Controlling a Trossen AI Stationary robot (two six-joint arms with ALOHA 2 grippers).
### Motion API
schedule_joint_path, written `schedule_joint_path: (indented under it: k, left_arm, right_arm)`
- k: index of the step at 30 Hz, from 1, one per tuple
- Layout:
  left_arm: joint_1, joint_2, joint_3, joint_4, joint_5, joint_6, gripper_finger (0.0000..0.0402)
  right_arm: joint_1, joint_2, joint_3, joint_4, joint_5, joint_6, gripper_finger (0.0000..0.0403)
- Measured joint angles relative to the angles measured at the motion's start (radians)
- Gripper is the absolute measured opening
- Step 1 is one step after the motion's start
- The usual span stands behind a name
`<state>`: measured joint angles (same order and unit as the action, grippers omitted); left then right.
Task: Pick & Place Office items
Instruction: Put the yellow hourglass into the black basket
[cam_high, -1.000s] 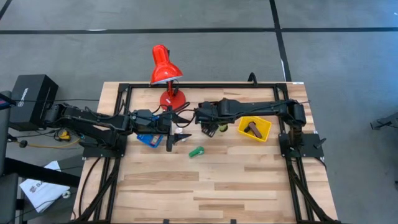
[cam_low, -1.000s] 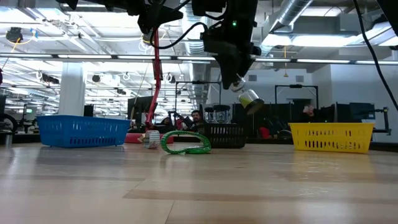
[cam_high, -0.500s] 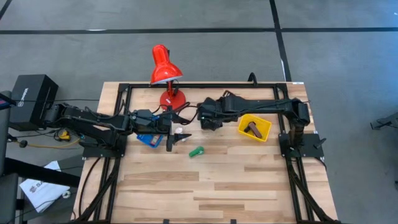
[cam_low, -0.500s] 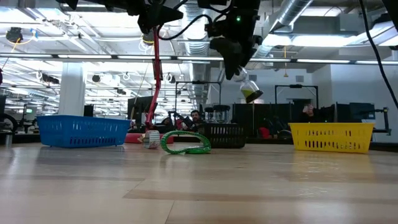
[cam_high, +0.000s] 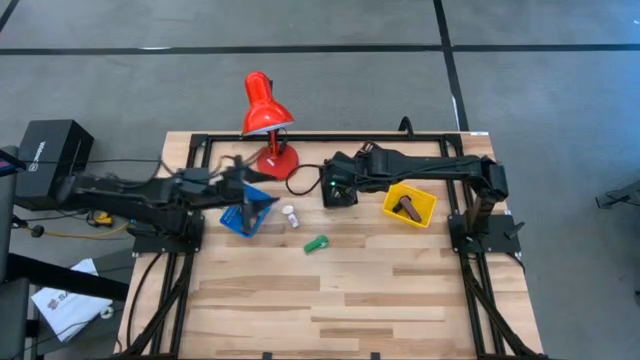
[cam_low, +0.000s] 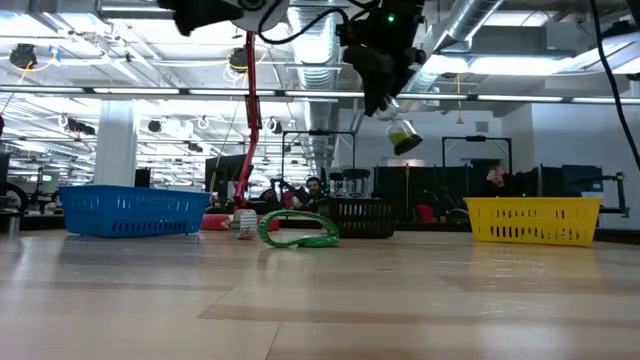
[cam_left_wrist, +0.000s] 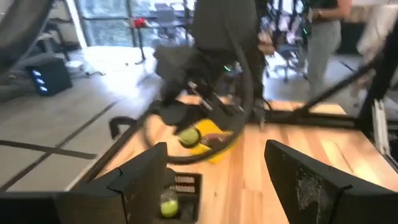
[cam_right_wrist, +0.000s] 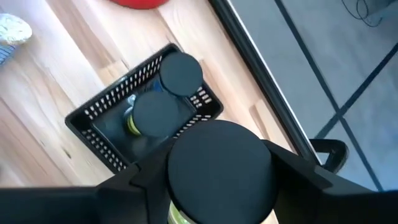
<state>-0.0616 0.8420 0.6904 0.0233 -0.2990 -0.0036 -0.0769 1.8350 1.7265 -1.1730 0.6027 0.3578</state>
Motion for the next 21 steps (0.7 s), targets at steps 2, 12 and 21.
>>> schedule_joint_path:
  k: [2, 12, 21]
  left_arm:
    - [-0.002, -0.082, -0.04, -0.014, -0.015, -0.008, 0.0264]
    - [-0.002, -0.462, -0.21, -0.002, -0.016, -0.034, 0.0264]
    - [-0.002, -0.541, -0.246, 0.0, -0.016, -0.039, 0.0264]
  right_arm:
    - [0.0, 0.0, -0.001, 0.013, -0.003, -0.002, 0.0204]
    - [0.007, 0.006, 0.0, 0.097, -0.03, 0.087, 0.0198]
    - [0.036, 0.055, -0.004, 0.139, -0.029, 0.2, 0.0197]
